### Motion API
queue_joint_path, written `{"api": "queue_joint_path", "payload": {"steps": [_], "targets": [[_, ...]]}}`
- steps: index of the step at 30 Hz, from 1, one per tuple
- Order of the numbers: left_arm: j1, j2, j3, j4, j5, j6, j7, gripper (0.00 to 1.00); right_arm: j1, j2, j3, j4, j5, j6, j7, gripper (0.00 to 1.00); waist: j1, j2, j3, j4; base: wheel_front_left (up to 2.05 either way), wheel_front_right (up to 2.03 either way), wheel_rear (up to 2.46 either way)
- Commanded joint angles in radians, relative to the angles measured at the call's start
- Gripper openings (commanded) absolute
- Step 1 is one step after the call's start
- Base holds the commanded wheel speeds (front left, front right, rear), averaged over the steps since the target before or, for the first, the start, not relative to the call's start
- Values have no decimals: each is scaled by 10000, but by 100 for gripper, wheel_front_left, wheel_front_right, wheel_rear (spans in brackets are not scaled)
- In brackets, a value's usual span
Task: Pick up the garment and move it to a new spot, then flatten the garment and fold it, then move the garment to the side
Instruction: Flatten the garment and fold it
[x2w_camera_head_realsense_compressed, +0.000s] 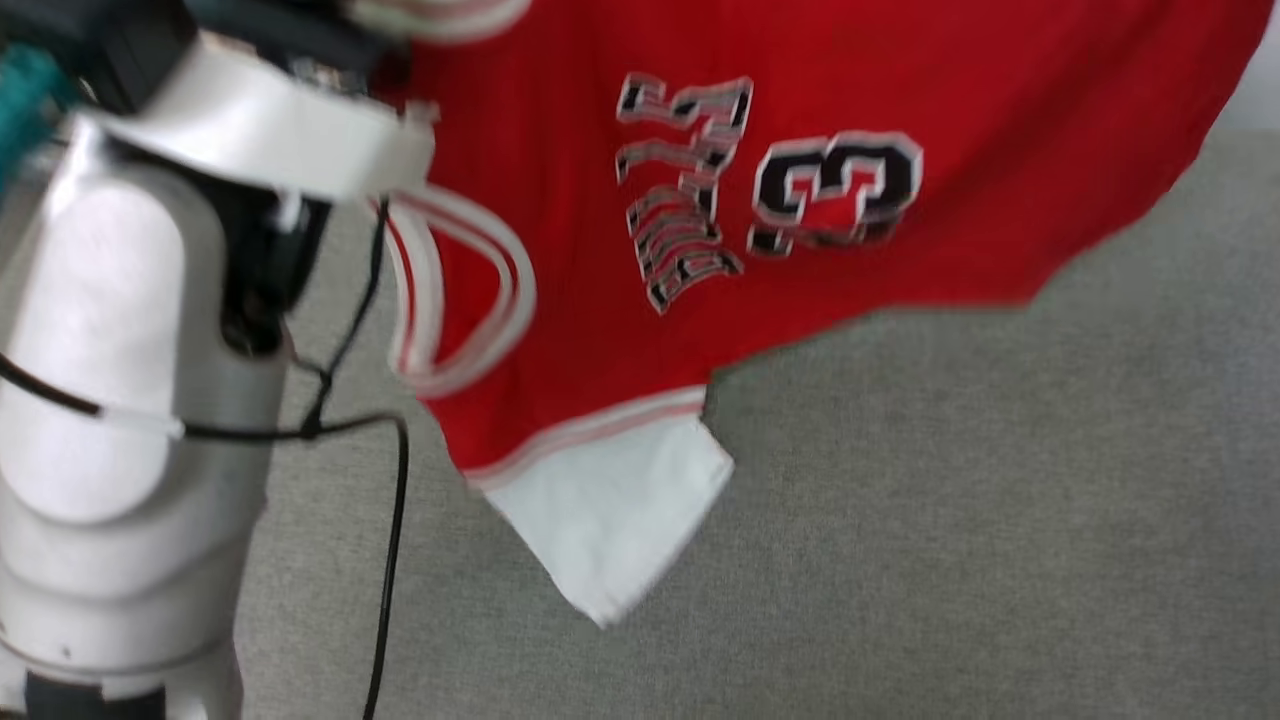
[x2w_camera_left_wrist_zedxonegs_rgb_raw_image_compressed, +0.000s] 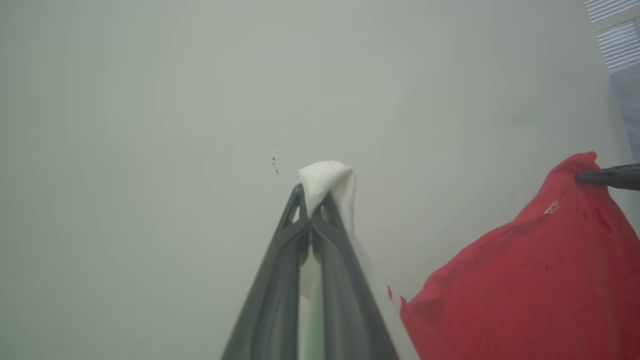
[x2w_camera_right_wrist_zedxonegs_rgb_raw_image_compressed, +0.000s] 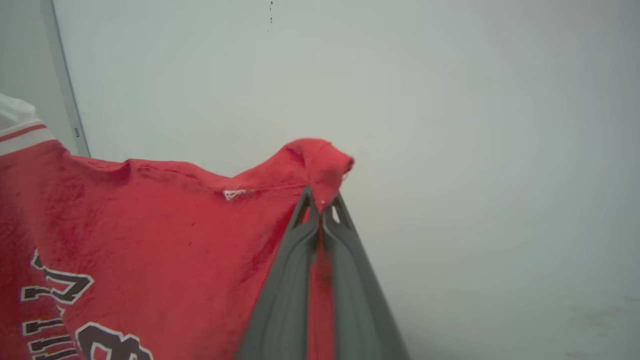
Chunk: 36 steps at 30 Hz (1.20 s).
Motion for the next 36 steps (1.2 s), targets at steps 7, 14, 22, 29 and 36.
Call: {"api": "queue_joint_path", "payload": {"steps": [7,14,22,29,36], "targets": [[-2940,-139,122,1124,-464,-153,-43,0,-2863,115,-361,410,-736,-11,506,0,0,0,2093,69,0,0,0],[-5892,100,-129,2840,-532,-277,-441,0,-5916,179,-8,1953,-1446,-11,316,0,0,0,3174,116,0,0,0],[-8599,493,-545,4618,-305,-308,-948,0,-8655,621,598,4087,-1800,-11,-745,0,0,0,3639,-66,0,0,0],[-9624,535,-876,5677,-486,-317,-1395,0,-9872,837,1257,5631,-1733,-11,-1577,0,0,0,3801,-91,0,0,0],[-9082,724,-1403,6380,-959,-322,-1632,0,-9726,700,2270,6675,-1241,-11,-2172,0,0,0,4170,-83,0,0,0]]}}
